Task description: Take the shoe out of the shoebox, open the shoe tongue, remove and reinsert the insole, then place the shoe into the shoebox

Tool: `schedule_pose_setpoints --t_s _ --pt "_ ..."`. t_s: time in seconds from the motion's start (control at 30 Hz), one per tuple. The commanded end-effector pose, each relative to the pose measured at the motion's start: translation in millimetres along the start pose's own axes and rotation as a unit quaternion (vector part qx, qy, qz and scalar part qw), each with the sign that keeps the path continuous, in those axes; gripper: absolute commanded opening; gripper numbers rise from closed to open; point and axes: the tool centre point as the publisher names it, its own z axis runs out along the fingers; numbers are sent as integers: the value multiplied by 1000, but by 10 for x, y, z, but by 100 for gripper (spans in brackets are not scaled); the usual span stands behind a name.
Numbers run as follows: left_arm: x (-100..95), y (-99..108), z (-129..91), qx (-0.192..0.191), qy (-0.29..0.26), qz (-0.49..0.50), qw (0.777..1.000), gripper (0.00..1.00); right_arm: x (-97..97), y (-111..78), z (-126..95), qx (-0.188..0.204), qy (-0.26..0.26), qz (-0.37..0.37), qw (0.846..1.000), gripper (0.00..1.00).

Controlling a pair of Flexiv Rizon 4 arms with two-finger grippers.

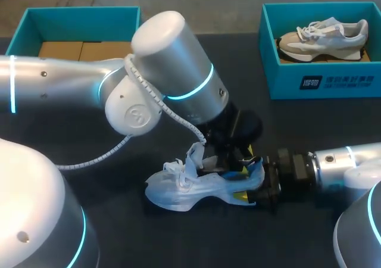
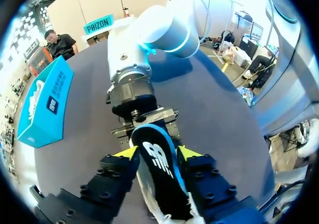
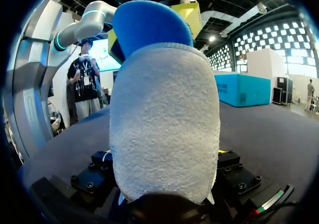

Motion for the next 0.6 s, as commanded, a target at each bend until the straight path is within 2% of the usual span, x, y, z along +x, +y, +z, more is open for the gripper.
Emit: schedule_pose_setpoints --t_s 0.03,0.2,0.6 --pt "151 83 -84 8 -19 -5 1000 59 5 -22 5 1 -1 0 1000 0" --pt "211 139 -114 18 -52 -27 998 49 5 -22 5 1 -1 0 1000 0" --pt "267 107 63 0 -110 -35 993 51 5 -22 5 1 -1 0 1000 0"
